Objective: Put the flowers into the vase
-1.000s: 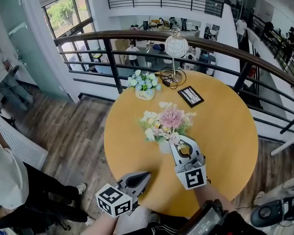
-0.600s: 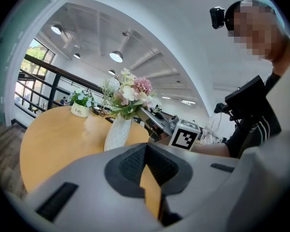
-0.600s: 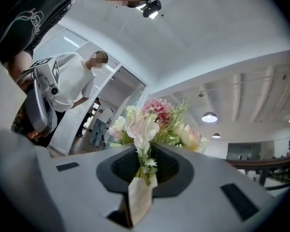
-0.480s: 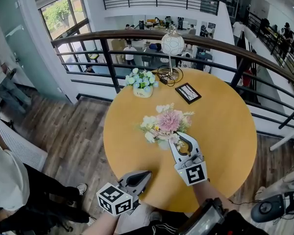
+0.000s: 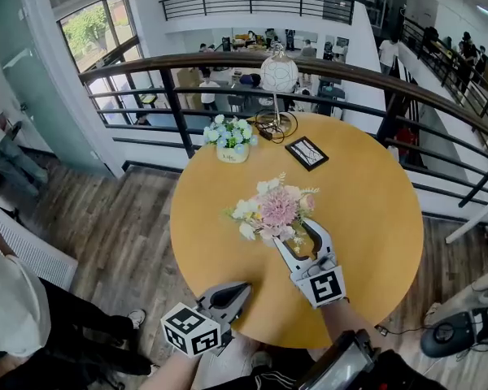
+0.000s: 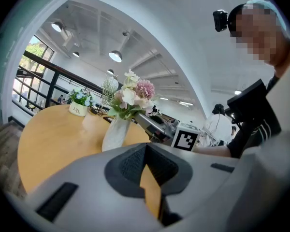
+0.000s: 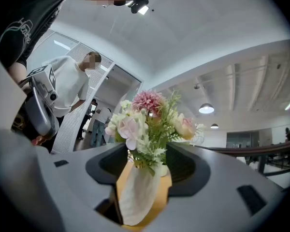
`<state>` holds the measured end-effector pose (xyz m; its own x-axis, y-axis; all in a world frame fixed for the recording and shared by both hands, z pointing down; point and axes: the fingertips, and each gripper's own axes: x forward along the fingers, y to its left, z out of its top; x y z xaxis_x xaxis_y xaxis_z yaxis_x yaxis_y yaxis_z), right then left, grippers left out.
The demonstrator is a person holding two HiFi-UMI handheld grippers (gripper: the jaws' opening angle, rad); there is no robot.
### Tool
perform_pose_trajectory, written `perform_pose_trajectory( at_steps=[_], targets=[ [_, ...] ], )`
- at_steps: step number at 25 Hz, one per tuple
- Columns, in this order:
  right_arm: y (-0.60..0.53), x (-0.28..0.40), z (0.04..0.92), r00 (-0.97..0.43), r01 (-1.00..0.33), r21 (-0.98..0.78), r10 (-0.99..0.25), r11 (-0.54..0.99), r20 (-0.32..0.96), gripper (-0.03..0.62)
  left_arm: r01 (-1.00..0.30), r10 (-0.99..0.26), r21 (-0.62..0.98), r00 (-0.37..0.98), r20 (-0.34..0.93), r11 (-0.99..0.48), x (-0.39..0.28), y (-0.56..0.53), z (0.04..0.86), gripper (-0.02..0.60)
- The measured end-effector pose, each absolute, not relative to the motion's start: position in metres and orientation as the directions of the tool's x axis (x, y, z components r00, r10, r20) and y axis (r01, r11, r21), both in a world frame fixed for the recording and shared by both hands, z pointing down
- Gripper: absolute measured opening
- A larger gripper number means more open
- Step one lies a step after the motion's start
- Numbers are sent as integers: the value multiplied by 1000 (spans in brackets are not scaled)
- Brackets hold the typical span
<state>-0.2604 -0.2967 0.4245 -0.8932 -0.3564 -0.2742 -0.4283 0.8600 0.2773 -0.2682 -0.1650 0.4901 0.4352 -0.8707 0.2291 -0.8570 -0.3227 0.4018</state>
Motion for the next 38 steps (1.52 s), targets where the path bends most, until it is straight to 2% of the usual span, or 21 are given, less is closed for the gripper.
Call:
perform_pose_trajectory(
  at_steps=[5, 8, 11, 16, 19, 21, 23, 25, 26, 31, 38],
  targets=[
    [-302, -253, 443, -904, -426, 283, -391, 860, -171, 303, -853, -869, 398, 444, 219, -336, -271, -163, 490, 6],
    [-303, -239, 458, -896, -442, 213, -439, 871, -63, 309, -855, -872, 390, 443, 209, -341, -273, -162, 485, 6],
    [-298, -224, 459, -894, -446, 150, -449, 883, -13, 308, -860, -877, 373, 440, 193, -349, -274, -160, 475, 6],
    [-276, -204, 442, -910, -410, 76, -414, 909, 33, 308, -881, -890, 293, 428, 158, -372, -271, -155, 450, 6],
    [-248, -198, 424, -943, -330, 31, -331, 943, 42, 304, -890, -896, 253, 422, 140, -380, -264, -151, 436, 6],
    [-228, -194, 415, -957, -284, 37, -286, 958, 48, 265, -895, -898, 236, 417, 141, -378, -260, -145, 430, 6],
    [-211, -188, 407, -968, -247, 22, -248, 969, 44, 171, -899, -903, 233, 407, 138, -370, -253, -138, 425, 6],
    [-193, -181, 401, -979, -201, -27, -200, 979, 26, 48, -904, -908, 228, 398, 130, -363, -245, -130, 419, 6],
    [-184, -177, 398, -985, -174, -53, -173, 983, 23, 18, -905, -910, 224, 395, 126, -362, -239, -125, 415, 6],
    [-140, -145, 383, -995, -93, -141, -87, 986, 52, 8, -915, -922, 205, 372, 103, -347, -208, -99, 389, 6],
    [-121, -84, 410, -986, -140, -157, -123, 978, 111, 8, -940, -942, 155, 322, 95, -305, -160, -77, 393, 6]
  ],
)
